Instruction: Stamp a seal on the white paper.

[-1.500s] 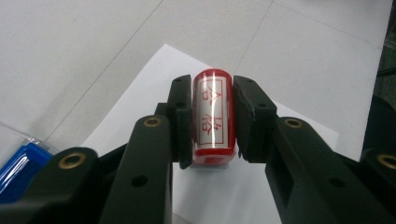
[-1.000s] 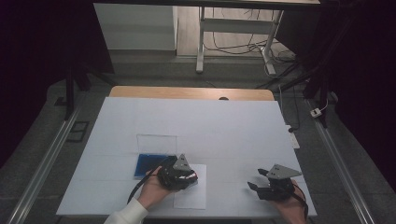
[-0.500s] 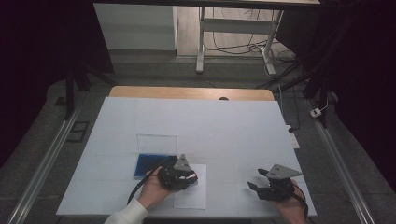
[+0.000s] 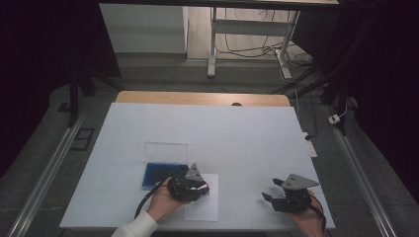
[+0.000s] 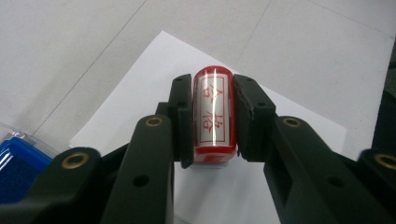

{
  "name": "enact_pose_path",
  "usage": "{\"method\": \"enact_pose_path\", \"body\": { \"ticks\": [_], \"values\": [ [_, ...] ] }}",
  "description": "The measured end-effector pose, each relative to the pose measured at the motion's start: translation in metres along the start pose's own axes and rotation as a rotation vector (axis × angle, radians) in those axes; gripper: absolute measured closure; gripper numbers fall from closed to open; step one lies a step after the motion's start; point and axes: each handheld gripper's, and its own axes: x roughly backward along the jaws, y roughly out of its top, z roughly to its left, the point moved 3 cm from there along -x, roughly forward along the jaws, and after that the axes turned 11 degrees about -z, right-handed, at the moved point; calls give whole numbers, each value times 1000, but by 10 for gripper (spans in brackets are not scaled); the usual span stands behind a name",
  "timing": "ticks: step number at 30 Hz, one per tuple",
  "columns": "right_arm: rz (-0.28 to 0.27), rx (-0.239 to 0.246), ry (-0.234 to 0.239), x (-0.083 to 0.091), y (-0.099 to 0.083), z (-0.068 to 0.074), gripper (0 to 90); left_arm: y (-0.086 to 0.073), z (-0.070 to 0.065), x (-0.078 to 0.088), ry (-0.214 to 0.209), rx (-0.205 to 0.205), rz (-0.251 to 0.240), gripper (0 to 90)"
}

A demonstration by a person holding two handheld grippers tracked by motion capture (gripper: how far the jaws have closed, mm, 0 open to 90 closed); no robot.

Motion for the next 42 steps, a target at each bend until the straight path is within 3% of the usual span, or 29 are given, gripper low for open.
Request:
{"method": "enact_pose_path", "body": {
  "ticks": [21,37,42],
  "values": [
    [-3,2,-2,0,0,1,326,0,-1,-1,3,-17,8,710],
    [-1,1,-4,1,0,0,325,0,0,-1,-3,-16,8,710],
    [-3,0,1,1,1,0,326,0,0,0,-4,3,-2,708]
  ]
}}
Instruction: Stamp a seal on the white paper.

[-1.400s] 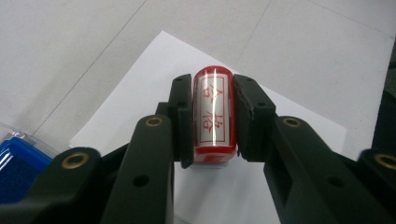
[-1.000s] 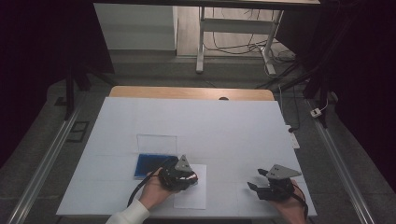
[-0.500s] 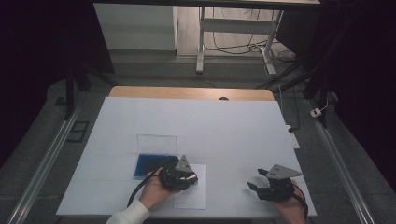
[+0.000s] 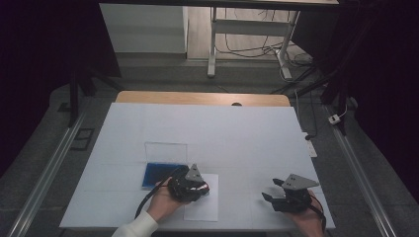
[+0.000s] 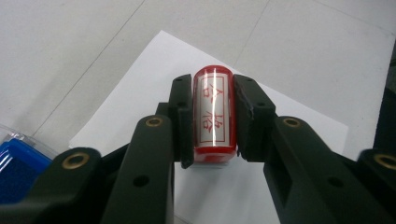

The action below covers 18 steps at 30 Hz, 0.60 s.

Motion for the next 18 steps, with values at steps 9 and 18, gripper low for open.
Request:
{"method": "enact_pose_path", "body": {
  "ticks": [9,18],
  "values": [
    [-8,1,-4,1,0,-1,326,7,1,16,-22,26,-85,703],
    [-7,1,-6,2,1,-1,326,16,-1,33,-31,24,-145,700]
  ]
}}
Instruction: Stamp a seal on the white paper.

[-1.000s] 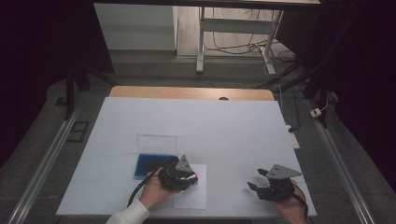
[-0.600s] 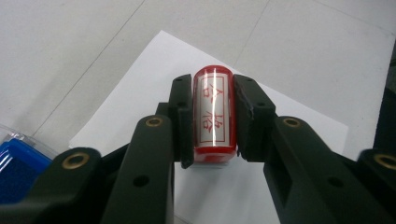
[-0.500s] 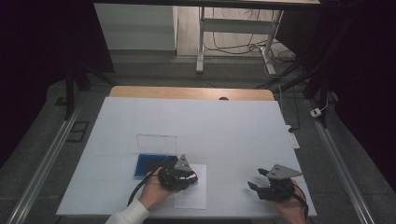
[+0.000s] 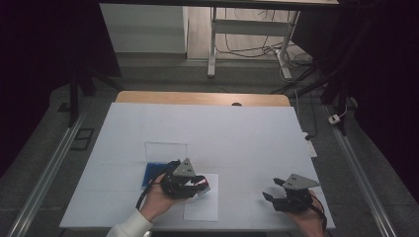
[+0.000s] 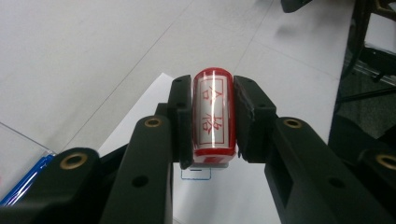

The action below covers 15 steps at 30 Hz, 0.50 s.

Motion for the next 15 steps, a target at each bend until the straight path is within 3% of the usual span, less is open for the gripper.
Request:
{"method": "enact_pose_path", "body": {
  "ticks": [15],
  "values": [
    [-4,0,-3,0,0,0,326,13,-2,20,-9,-15,-56,698]
  ]
}}
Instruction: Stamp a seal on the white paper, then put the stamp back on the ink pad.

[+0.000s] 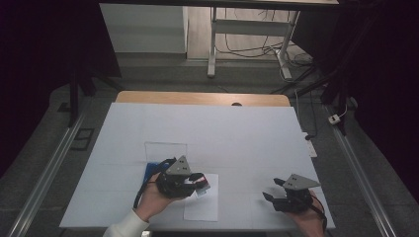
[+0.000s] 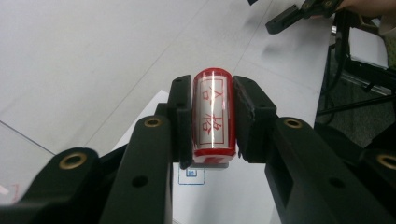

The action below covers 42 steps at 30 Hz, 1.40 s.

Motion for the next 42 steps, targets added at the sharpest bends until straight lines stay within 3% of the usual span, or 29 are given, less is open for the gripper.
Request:
{"method": "enact_pose_path", "body": {
  "ticks": [14,22,37,42],
  "values": [
    [-3,-4,-3,2,-1,-1,325,9,6,22,14,-1,-33,697],
    [0,-5,-4,3,-1,-1,327,6,17,32,40,30,-52,697],
    [-4,-7,-9,3,-2,-1,327,-3,37,44,112,59,-27,698],
    [-1,-5,-4,3,-2,-1,327,-10,48,47,130,93,-22,698]
  ]
}}
